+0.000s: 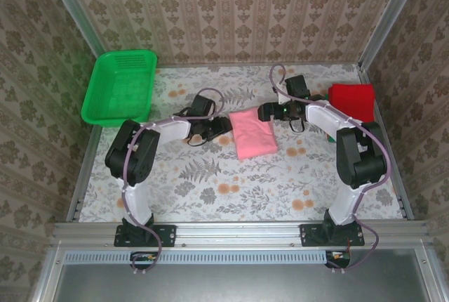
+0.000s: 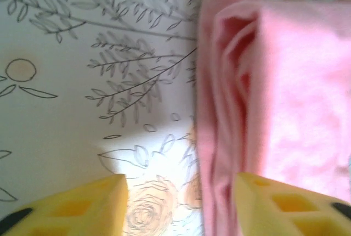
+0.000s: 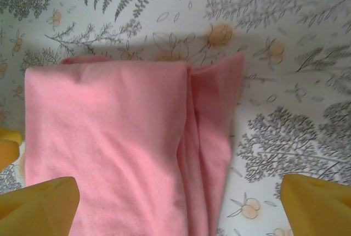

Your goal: Fold and stack the t-shirts

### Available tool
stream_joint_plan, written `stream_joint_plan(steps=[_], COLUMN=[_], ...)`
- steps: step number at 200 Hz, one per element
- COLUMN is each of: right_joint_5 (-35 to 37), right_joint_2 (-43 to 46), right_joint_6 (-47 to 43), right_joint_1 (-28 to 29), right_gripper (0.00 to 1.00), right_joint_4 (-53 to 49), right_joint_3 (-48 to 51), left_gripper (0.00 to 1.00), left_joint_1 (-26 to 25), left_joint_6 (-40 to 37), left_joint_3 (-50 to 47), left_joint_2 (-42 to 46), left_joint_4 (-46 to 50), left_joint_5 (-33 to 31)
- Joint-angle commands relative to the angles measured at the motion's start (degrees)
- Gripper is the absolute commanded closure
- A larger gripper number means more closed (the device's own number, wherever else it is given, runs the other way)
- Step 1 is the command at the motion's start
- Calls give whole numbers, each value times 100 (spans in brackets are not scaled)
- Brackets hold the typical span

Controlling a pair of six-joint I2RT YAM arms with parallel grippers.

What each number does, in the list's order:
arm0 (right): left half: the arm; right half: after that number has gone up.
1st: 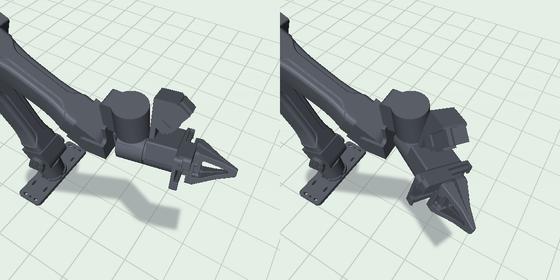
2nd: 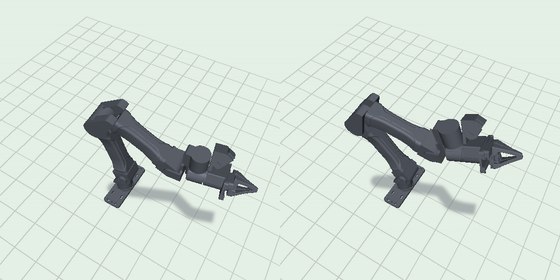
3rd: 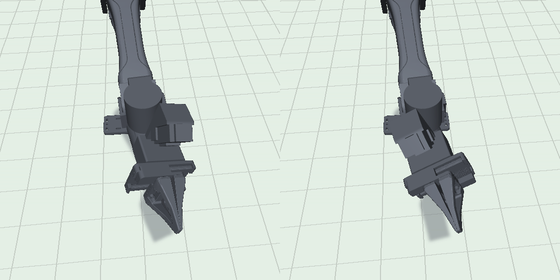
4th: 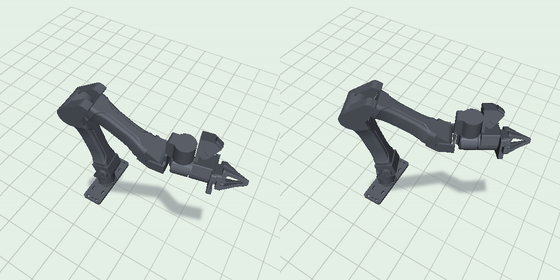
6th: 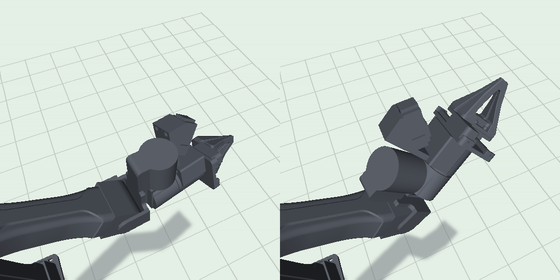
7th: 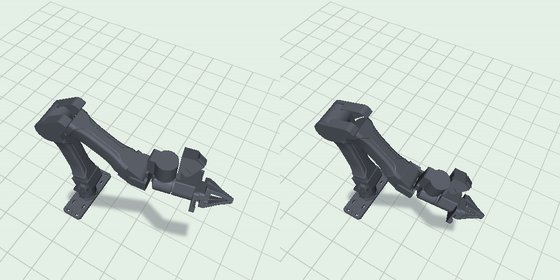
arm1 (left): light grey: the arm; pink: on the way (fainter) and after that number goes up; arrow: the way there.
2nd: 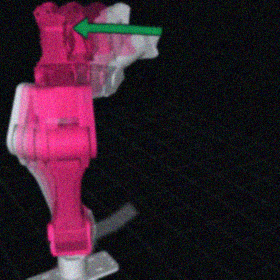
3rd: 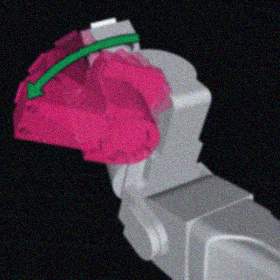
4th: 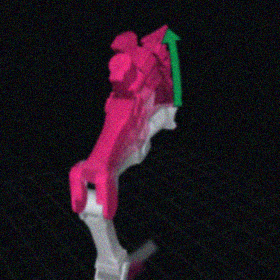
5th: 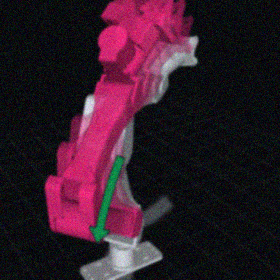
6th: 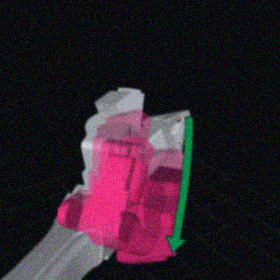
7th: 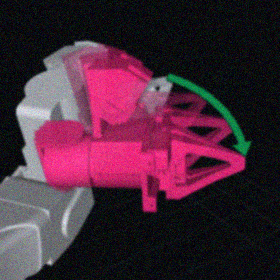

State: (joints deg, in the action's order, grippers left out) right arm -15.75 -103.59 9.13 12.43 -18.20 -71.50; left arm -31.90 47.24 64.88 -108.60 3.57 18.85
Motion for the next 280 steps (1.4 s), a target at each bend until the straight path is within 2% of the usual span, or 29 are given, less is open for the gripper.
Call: stream_joint_plan(steps=[1,31,66,103,185,227,248,271,280], right_joint_5=[-374,-567,-625,-1001,-1616,-1590,-1583,-1592,-1579], right_joint_2=[-204,-490,-652,-815,-1075,-1158,-1249,-1331,-1350], right_joint_6=[375,399,371,391,545,586,572,582,579], right_joint_1=[-1,4,5,40,281,515,569,594,599], right_gripper=[4,7,8,9,12,13,21,38,49], right_joint_4=[-101,-221,-318,-277,-10,-45,-102,-98,-114], right_joint_3=[26,-63,-4,98,64,-200,-262,-248,-241], left_gripper=[36,36,47,65,67,67,67,67,67], left_joint_1=[-187,-357,-433,-436,-465,-545,-541,-545,-541], left_joint_6=[271,360,462,516,585,441,441,452,452], left_joint_3=[-1,475,688,736,768,1039,1046,1037,1029], left_joint_2=[164,-329,-628,-847,-1184,-1347,-1375,-1392,-1392], left_joint_4=[-536,-100,423,408,127,240,227,183,175], left_joint_5=[-444,-401,-420,-189,246,404,443,473,488])
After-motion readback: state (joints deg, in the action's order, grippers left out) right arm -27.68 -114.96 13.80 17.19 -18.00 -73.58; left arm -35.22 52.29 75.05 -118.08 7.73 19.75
